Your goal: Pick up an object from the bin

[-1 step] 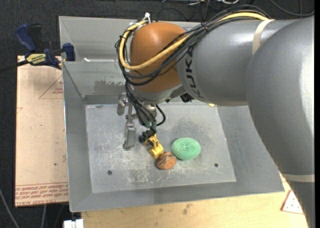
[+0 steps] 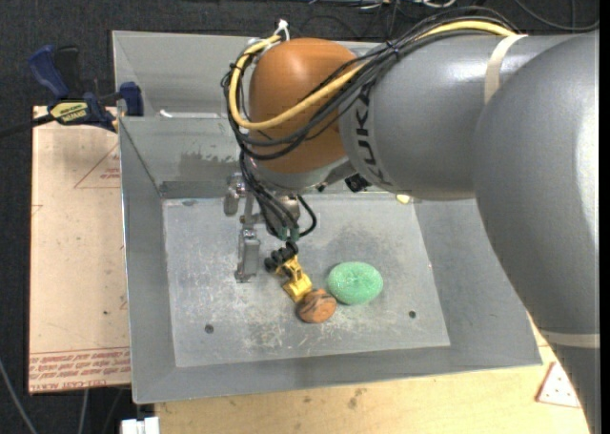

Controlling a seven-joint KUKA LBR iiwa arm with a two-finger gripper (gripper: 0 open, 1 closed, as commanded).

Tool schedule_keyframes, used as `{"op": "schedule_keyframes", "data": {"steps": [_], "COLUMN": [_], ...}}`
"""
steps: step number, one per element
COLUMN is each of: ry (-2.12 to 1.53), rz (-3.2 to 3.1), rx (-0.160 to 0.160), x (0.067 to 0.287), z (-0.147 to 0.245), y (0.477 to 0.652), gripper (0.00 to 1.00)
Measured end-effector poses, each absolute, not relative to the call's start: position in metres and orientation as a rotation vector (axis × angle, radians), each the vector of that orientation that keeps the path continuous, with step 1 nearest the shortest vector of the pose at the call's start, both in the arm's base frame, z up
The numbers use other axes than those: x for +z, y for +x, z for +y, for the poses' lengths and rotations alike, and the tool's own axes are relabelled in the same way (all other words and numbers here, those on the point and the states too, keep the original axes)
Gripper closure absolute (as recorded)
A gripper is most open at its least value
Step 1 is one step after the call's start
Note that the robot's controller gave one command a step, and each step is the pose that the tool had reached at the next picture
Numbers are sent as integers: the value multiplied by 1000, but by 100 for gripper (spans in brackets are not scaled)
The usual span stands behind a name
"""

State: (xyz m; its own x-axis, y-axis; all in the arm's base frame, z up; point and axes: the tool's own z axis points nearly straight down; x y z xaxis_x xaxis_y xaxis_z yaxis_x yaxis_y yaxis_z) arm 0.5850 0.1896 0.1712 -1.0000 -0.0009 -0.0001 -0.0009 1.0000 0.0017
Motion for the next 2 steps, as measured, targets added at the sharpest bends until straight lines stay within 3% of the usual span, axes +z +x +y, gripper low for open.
{"op": "schedule_keyframes", "data": {"steps": [1,2], "ry": [-62,-48], "rz": [3143,3137], "rx": [4,-2], "x": [184,185], "z": [151,118], "y": [576,591], "gripper": [0,0]}}
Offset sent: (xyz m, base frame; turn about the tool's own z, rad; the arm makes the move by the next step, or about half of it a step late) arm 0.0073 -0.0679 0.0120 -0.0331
